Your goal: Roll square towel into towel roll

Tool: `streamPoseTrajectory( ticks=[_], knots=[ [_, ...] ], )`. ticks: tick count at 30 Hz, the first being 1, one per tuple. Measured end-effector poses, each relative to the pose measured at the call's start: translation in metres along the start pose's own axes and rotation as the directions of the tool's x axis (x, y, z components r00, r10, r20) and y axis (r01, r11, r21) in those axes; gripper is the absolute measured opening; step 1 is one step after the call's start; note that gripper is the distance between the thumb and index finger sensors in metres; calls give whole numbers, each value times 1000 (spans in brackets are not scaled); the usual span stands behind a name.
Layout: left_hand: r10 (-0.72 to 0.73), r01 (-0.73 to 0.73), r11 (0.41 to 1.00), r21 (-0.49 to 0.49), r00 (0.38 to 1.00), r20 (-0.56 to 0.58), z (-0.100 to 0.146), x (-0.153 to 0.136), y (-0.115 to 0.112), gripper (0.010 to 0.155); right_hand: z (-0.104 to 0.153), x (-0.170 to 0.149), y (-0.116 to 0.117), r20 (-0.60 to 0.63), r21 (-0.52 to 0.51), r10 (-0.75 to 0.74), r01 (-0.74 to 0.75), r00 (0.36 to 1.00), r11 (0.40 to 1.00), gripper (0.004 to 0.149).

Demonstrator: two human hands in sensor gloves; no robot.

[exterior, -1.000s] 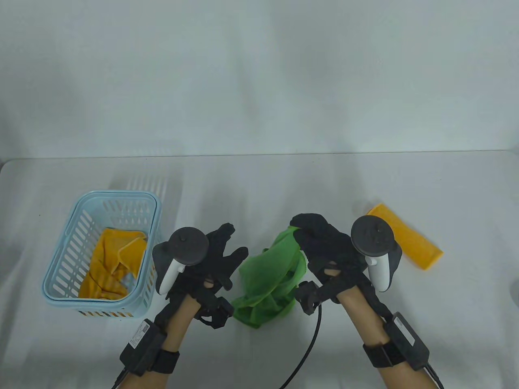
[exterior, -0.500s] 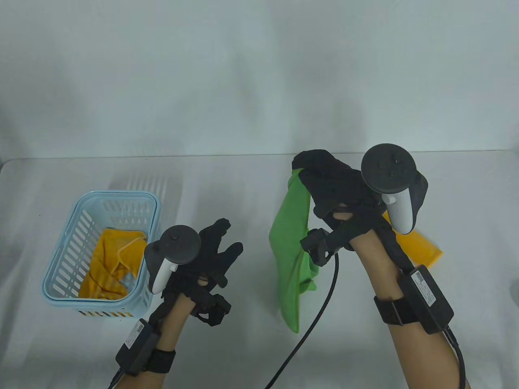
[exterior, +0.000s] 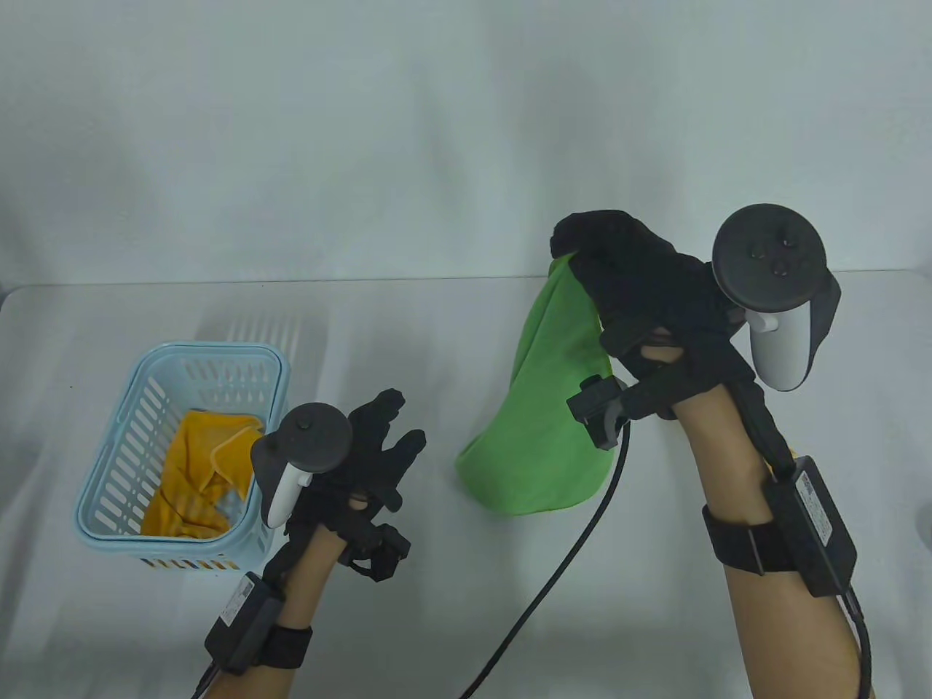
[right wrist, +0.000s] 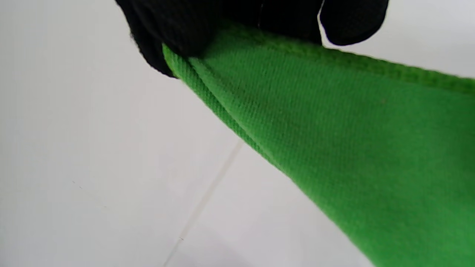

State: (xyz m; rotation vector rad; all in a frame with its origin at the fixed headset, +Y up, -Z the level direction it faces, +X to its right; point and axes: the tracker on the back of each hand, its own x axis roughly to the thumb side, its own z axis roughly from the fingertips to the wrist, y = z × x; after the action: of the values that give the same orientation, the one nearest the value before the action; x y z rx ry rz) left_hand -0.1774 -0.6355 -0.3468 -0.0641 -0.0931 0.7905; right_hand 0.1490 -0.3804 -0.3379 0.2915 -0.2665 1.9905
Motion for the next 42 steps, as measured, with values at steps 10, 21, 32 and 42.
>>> streamPoseTrajectory(
  ticks=[10,21,32,42],
  knots=[
    [-50,50,998,-31,999,-9,-4,-2,-9,74,-6,-6,7,1,99,-51,51,999,994,34],
    [-208,212,974,-78,977,54,-9,12,-37,67,-12,14,0,64,167,-225,212,972,963,34],
    [-83,79,979,-190,997,-10,-44,6,-68,83,-10,18,13,54,269,-240,218,969,938,34],
    [72,-85,985,-152,993,-92,-41,-3,-63,43,-6,9,12,29,261,-195,181,980,948,34]
  ],
)
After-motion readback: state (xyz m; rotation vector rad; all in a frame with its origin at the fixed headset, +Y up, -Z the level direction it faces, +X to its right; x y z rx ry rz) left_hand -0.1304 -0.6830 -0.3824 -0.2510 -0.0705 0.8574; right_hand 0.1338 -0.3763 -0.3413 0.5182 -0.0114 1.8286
